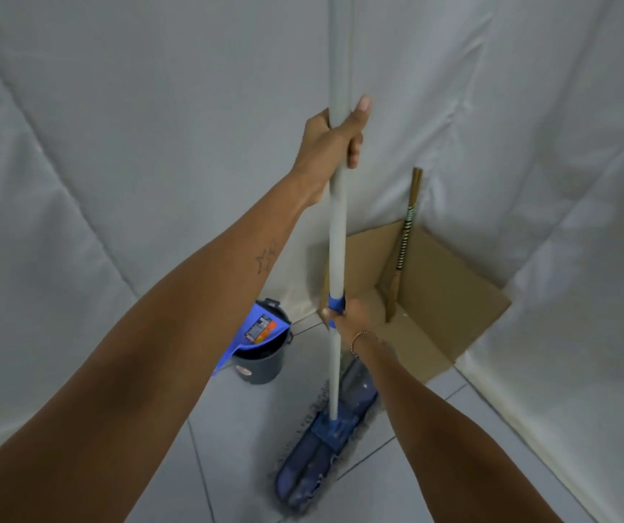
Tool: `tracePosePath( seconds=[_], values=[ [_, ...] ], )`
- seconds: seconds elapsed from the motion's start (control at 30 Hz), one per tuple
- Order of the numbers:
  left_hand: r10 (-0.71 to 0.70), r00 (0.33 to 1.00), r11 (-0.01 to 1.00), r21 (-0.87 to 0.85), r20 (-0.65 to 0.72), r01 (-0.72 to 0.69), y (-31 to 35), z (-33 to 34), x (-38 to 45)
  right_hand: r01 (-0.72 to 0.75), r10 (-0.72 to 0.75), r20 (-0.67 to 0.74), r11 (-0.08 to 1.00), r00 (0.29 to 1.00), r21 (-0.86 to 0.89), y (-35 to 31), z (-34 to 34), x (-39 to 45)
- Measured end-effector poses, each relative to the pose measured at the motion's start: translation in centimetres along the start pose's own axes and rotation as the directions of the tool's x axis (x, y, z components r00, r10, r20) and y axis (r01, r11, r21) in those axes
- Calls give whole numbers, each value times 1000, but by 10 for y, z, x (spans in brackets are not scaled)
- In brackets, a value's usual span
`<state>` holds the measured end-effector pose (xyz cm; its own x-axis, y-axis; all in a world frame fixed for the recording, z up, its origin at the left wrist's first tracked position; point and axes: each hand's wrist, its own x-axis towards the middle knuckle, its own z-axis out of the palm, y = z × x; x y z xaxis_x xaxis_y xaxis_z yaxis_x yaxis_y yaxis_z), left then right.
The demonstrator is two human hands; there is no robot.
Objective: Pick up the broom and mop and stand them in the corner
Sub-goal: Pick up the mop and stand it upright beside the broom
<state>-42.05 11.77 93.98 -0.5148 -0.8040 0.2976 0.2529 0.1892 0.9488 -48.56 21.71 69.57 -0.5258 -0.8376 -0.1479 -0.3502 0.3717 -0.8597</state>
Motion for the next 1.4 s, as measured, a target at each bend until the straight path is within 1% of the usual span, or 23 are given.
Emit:
tracePosePath(
  seconds=[0.13, 0.23, 0.3, 0.4, 0.47, 0.6, 0.73, 0.87, 1.03, 1.27, 1.4],
  values=[
    [61, 996, 989, 132, 72, -70, -7, 41, 32, -8, 4, -119, 999, 993, -35, 5, -39, 32],
    [39, 988, 974, 214, 149, -71, -12, 61, 58, -24, 21, -168, 1000, 986, -18, 8, -61, 55],
    [10, 976, 968, 243, 219, -65, -19, 70, 79, -16, 9, -182, 999, 983, -38, 9, -73, 73],
    [8, 971, 967, 244, 237, -67, -34, 76, 114, 7, -18, -180, 998, 983, -63, 12, -84, 107],
    [17, 974, 970, 232, 225, -71, -45, 78, 135, 0, -10, -170, 998, 985, -63, 11, -88, 130],
    [-6, 973, 977, 211, 230, -44, -71, 78, 192, -24, 7, -142, 992, 990, -122, 12, -95, 188],
    [-37, 974, 975, 223, 224, -15, -85, 74, 249, -64, 51, -117, 991, 992, -117, 6, -99, 245],
    [-72, 955, 969, 245, 287, -1, -98, 74, 295, -72, 61, -129, 994, 990, -82, 3, -106, 289],
    [-86, 932, 968, 251, 353, -6, -117, 82, 336, -77, 63, -139, 992, 988, -102, 9, -118, 333],
    [-80, 959, 954, 299, 272, -5, -143, 100, 388, -38, 27, -86, 990, 996, -134, 16, -140, 397],
    [-103, 974, 944, 328, 202, 31, -163, 113, 424, -7, 7, -3, 991, 1000, -133, 25, -156, 441]
  ],
)
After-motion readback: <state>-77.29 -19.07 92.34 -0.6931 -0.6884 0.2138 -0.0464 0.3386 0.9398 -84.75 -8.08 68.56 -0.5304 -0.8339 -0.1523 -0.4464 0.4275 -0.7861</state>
